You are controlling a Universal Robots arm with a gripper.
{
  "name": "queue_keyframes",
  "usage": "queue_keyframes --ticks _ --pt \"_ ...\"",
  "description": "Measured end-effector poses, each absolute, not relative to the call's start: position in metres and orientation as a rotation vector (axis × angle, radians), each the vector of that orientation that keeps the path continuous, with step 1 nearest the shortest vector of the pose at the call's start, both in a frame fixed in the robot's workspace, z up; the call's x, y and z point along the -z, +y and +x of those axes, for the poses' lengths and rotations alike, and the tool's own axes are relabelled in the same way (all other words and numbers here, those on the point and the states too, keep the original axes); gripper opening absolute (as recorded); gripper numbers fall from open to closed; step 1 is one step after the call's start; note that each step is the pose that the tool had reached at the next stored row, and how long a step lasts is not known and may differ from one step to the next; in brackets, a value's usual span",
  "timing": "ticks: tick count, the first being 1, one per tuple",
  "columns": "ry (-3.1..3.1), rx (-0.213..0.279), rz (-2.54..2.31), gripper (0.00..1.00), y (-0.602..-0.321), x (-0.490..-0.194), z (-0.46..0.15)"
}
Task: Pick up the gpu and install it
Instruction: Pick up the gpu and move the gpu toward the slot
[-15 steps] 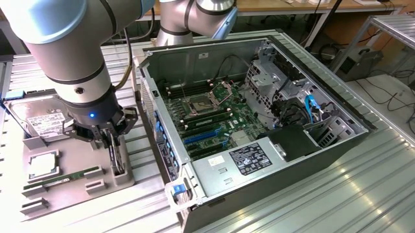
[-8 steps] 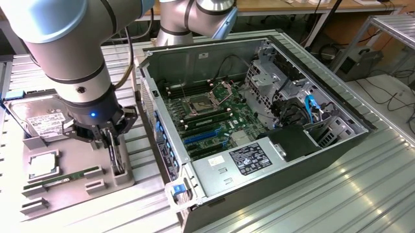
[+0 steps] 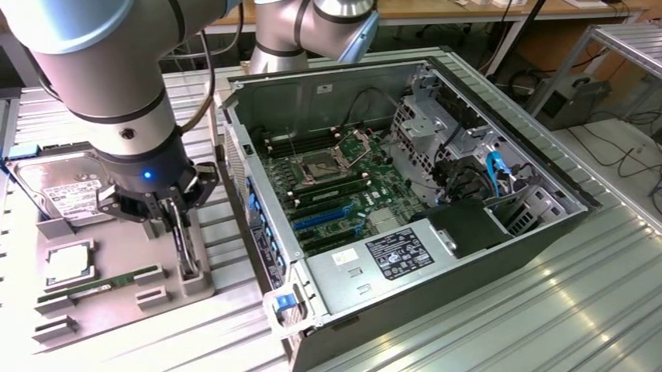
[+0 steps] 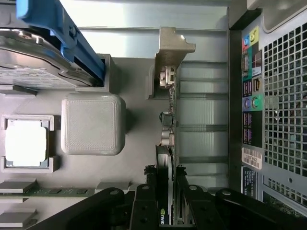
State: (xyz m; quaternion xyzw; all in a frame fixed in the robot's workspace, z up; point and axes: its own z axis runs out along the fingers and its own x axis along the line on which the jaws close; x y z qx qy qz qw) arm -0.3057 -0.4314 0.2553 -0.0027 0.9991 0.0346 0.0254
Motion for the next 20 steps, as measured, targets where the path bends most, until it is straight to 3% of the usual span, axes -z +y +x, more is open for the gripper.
queue_keyframes --ticks 13,16,20 --pt "3.089 -0.127 -0.031 0.26 -0.432 -0.314 -0.306" --pt "3.088 -0.134 -0.033 0.26 -0.434 -0.349 -0.303" --pt "3.090 -0.138 -0.033 0.26 -0.439 -0.372 -0.297"
